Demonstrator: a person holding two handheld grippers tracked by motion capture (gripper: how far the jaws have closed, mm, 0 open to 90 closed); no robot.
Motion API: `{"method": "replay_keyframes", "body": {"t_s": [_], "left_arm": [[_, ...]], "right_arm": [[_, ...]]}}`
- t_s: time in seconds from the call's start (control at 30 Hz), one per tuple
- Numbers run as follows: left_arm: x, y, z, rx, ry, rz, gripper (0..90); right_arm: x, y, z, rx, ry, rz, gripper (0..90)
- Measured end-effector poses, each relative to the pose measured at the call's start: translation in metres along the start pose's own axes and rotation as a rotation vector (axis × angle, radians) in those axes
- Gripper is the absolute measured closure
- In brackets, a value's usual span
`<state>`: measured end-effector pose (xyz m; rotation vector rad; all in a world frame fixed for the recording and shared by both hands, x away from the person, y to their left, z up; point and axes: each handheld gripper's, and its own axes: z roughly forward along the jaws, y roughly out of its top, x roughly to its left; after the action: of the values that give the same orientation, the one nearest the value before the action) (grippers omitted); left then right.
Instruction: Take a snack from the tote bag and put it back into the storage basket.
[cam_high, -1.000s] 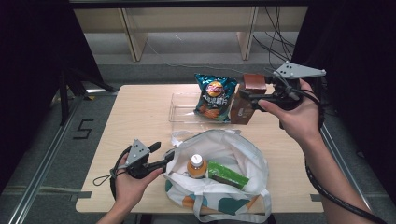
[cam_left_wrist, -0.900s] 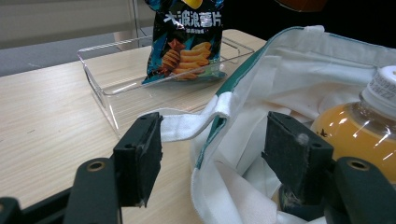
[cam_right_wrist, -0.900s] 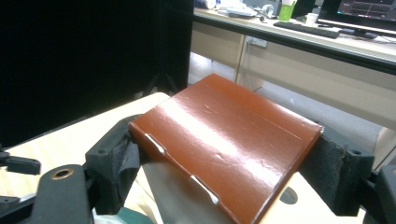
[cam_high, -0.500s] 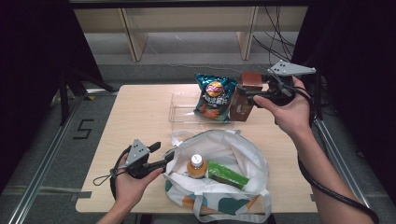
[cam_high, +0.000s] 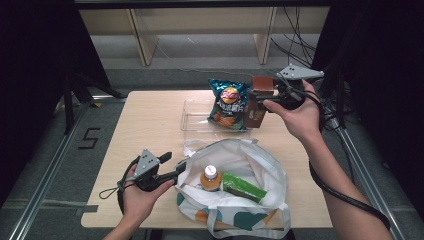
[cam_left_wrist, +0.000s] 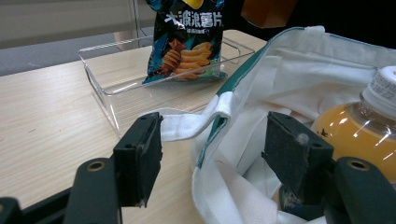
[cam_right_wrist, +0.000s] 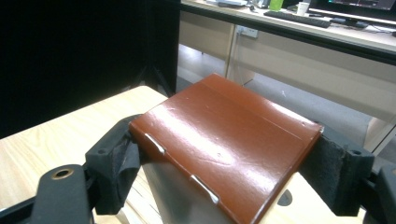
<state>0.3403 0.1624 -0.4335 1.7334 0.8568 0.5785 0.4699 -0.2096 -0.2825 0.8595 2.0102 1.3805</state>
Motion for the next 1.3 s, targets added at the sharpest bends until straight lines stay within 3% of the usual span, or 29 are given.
{"method": "replay_keyframes", "body": {"t_s": [0.37, 0.4, 0.53, 0.7, 0.97, 1.07, 1.17, 1.2, 1.3], "left_arm": [[0.000, 0.000, 0.000, 0.000, 0.002, -0.008, 36.2], [0.000, 0.000, 0.000, 0.001, 0.001, -0.005, 36.3], [0.000, 0.000, 0.000, 0.000, -0.001, -0.004, 36.3], [0.000, 0.000, 0.000, 0.002, -0.001, -0.005, 36.3], [0.000, 0.000, 0.000, 0.002, -0.001, -0.005, 36.2], [0.000, -0.001, -0.001, 0.001, 0.001, -0.013, 36.3], [0.000, -0.001, -0.001, 0.002, 0.001, -0.012, 36.3], [0.000, -0.001, -0.001, 0.003, 0.000, -0.004, 36.2], [0.000, -0.001, 0.000, 0.003, -0.001, -0.006, 36.2]], "right_arm": [[-0.009, -0.007, 0.019, 0.019, -0.017, 0.009, 21.4], [-0.008, -0.008, 0.020, 0.025, -0.014, 0.033, 21.4], [-0.011, -0.009, 0.025, 0.020, -0.024, 0.006, 21.4], [-0.011, -0.010, 0.032, 0.018, -0.011, 0.015, 21.4], [-0.010, -0.015, 0.041, 0.015, -0.040, 0.021, 21.4], [-0.013, -0.016, 0.043, 0.022, -0.047, -0.016, 21.4], [-0.011, -0.017, 0.045, 0.028, -0.021, 0.018, 21.4], [-0.010, -0.018, 0.046, 0.014, -0.039, 0.022, 21.4], [-0.013, -0.018, 0.048, 0.014, -0.032, -0.005, 21.4]]}}
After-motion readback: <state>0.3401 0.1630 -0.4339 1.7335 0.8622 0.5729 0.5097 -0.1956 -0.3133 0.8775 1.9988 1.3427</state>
